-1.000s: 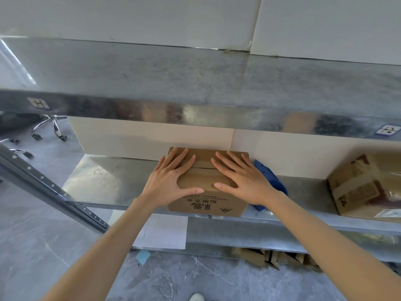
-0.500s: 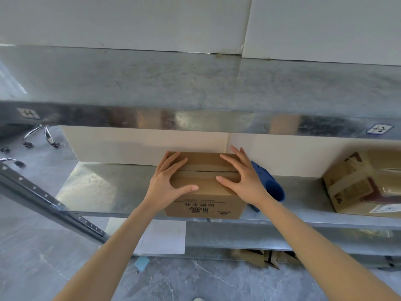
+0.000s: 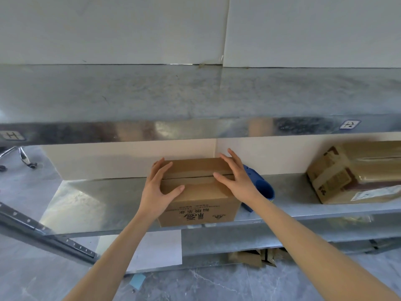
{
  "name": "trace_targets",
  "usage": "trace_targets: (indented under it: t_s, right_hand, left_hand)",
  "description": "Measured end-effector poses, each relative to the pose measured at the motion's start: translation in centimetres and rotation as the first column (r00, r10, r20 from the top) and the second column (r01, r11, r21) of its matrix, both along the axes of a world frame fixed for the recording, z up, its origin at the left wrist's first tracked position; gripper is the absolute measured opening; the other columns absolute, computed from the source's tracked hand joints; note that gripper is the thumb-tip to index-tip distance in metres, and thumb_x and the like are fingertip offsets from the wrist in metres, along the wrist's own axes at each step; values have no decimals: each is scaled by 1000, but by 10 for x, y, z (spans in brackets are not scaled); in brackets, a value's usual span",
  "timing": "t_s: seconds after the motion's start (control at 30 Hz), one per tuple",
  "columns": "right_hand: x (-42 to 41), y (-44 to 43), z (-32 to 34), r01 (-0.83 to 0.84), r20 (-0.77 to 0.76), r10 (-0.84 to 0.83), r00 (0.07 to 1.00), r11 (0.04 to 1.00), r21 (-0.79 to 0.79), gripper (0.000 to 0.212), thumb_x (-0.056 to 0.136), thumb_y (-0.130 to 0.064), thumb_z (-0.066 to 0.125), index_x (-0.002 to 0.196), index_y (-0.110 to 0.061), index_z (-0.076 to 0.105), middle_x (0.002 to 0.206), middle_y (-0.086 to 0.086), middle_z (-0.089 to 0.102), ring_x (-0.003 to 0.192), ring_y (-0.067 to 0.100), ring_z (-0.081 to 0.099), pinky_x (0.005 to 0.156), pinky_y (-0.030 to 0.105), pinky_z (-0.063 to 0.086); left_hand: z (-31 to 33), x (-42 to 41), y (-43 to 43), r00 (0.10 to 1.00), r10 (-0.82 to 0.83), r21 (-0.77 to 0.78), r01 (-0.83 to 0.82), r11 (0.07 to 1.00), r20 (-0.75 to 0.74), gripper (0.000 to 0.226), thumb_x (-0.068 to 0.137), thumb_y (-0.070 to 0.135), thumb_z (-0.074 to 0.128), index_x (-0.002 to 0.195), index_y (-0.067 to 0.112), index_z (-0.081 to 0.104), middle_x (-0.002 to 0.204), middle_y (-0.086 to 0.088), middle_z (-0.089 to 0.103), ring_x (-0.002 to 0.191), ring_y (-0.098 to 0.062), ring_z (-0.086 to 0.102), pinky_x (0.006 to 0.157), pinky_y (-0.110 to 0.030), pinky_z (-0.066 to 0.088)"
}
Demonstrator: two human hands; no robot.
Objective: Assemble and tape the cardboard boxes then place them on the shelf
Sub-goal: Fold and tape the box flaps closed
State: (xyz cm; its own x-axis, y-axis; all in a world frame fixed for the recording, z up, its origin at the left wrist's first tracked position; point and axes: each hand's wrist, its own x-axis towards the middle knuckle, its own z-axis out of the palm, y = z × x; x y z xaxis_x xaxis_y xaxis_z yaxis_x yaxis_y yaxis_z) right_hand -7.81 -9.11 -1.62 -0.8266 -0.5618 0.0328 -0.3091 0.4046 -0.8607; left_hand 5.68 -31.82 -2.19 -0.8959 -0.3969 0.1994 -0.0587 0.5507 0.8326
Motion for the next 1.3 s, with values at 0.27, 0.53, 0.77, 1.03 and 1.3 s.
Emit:
trace_targets:
  t_s: [0.27,0.53,0.77,1.03,1.3]
  right_hand:
    - [-6,10,9,-4,78,2,997,1000,29,48,96,-25,61,141,-32,47,146,-17,28,133,1,31,109,25,36]
    - [-15,25,13,-41,48,38,998,997,59,34,92,-27,66,124,-38,58,122,-16,45,116,-1,47,90,11,38]
    - [-18,26,16,-134,59,129,990,986,97,42,86,-33,73,124,-42,56,117,-16,45,114,-3,47,88,13,40]
    - [-9,33,12,-276,6,276,961,959,63,47,88,-31,70,131,-43,53,131,-15,40,127,3,42,106,26,36]
    - [-8,38,10,-374,-156,407,900,904,206,45,95,-55,47,138,-40,48,139,-18,36,123,0,40,96,24,42]
  left_hand:
    - [5,-2,-21,986,-147,-155,157,975,75,82,76,55,75,147,35,39,157,20,22,148,-5,19,119,-41,27]
    - [9,6,-34,997,40,-273,-22,962,60,61,74,70,66,126,44,50,141,33,34,128,-3,40,90,-34,44]
    - [8,10,-4,914,403,-411,-347,843,53,48,80,58,70,119,33,64,131,8,47,118,-26,35,89,-39,45]
    - [3,10,29,896,441,-143,-431,891,54,57,80,43,75,131,28,53,140,9,29,128,-22,35,91,-35,44]
    - [1,18,54,881,472,-67,-469,881,35,61,82,40,75,133,18,49,132,12,27,101,-4,41,91,-25,37]
